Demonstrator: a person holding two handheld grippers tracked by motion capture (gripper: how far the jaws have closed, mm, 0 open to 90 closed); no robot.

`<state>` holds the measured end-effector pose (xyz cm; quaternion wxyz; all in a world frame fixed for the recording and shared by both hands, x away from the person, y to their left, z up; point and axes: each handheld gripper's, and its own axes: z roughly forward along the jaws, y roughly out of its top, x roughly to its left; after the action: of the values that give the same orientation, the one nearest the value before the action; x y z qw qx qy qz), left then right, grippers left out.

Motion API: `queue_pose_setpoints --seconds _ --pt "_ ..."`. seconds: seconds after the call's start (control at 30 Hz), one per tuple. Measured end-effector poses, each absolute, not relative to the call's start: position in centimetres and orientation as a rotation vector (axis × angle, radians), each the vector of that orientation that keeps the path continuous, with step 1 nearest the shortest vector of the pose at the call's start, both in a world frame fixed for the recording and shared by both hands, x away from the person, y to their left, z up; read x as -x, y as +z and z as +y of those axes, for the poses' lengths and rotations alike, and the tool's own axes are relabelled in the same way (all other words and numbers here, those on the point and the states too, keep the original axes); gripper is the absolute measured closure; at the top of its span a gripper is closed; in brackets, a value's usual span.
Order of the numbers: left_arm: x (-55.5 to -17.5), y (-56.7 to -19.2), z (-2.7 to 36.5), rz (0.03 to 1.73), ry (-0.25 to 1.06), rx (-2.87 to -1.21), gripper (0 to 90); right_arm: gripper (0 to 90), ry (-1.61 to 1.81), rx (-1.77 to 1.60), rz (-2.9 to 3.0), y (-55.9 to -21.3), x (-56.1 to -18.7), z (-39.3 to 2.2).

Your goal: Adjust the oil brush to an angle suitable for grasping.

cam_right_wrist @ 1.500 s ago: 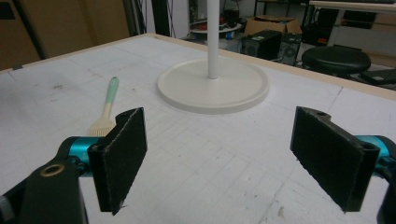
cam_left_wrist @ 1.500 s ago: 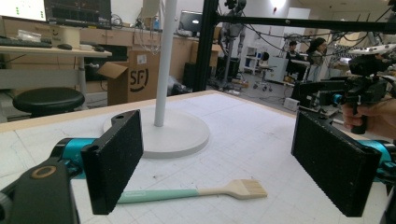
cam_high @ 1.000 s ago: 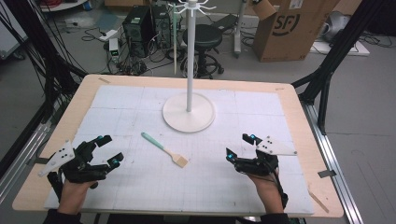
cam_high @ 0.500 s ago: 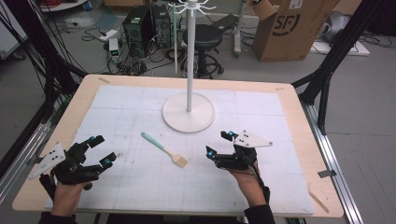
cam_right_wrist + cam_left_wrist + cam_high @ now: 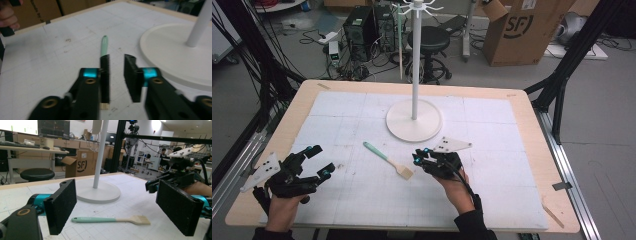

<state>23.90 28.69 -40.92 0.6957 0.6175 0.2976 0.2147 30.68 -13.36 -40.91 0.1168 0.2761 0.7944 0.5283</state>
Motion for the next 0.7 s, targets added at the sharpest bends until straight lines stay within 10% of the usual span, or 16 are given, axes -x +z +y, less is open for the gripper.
queue_pose_setpoints --seconds 0.7 --pt "-24.0 -41.2 28.5 0.664 0.46 -1.387 17.5 89.6 1.185 -0.74 2.661 -44.4 -32.8 -5.4"
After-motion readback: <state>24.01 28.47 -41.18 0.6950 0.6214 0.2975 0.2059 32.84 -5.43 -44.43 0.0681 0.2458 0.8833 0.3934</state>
